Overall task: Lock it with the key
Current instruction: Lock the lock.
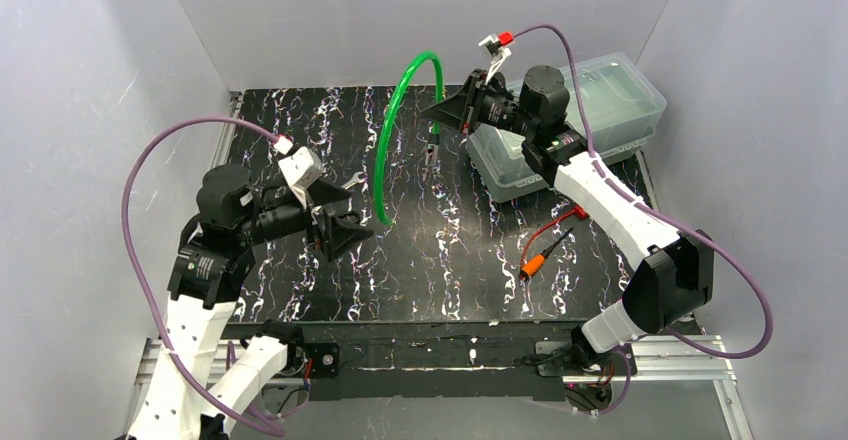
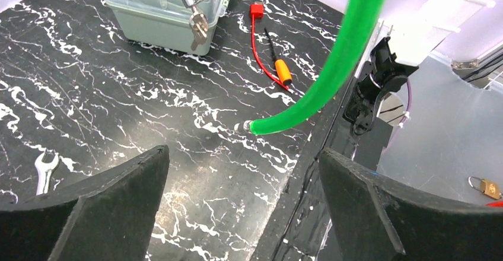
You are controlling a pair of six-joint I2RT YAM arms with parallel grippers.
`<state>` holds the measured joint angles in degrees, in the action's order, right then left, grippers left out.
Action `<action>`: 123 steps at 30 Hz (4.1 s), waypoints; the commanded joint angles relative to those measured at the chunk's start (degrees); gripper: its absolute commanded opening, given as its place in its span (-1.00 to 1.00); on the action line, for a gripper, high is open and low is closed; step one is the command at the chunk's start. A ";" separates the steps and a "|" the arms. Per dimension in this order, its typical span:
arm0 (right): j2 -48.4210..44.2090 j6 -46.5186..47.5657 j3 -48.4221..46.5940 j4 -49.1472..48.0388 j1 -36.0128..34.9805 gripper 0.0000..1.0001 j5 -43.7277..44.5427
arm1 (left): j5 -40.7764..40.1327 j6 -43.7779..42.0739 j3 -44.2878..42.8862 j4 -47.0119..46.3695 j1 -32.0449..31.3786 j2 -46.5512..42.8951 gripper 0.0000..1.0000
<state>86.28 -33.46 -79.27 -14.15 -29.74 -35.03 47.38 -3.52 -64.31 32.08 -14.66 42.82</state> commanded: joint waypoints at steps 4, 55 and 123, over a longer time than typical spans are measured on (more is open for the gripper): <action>-0.87 -4.00 0.75 -7.77 -0.39 -0.97 -1.79 | 0.44 2.22 0.15 -3.80 -3.87 2.74 0.83; -1.24 -15.18 13.00 -21.05 -5.06 -0.97 -3.88 | -20.34 0.42 -17.09 -9.35 -16.40 17.78 -1.00; -0.41 -33.59 15.05 -31.44 -4.63 -0.97 -2.06 | -27.19 -2.03 -13.77 -10.08 -21.55 24.09 -1.00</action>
<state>88.20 -63.27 -62.43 -36.91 -32.58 -33.76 22.04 -5.83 -77.99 22.79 -36.29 64.66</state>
